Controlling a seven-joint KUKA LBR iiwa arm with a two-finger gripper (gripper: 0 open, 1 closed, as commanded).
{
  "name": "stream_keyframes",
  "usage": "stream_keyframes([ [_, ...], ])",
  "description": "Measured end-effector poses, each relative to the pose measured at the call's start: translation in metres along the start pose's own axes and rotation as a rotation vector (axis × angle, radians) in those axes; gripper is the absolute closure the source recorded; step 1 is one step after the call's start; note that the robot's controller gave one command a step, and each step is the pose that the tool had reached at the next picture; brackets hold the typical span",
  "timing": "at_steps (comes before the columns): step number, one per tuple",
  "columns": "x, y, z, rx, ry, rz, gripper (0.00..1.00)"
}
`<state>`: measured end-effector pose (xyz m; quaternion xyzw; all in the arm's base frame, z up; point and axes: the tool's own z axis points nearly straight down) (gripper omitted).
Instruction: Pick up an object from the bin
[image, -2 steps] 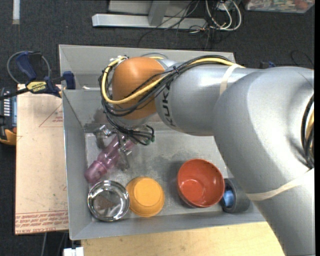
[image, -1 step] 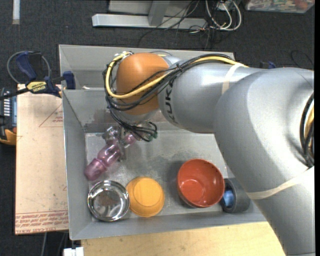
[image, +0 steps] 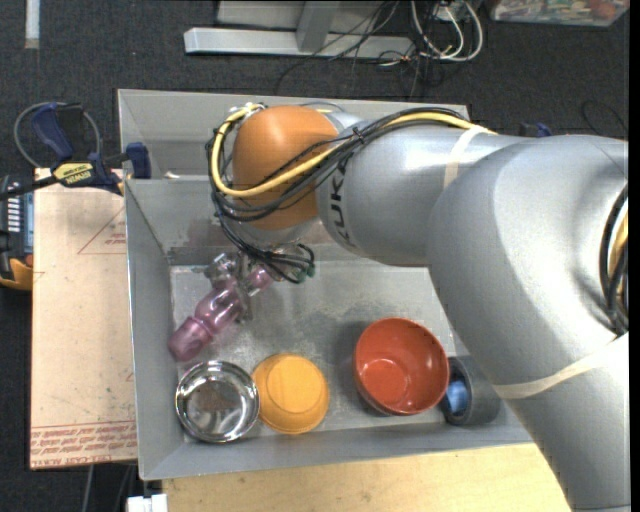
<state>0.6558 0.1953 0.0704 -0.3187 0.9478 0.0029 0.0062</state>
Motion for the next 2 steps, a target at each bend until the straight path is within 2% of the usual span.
stream_keyframes([
  [1,0.0,0.001,-0.028,-0.002,0.003,0.0,1.0],
  [2,0.0,0.002,-0.071,-0.003,0.002,0.001,1.0],
])
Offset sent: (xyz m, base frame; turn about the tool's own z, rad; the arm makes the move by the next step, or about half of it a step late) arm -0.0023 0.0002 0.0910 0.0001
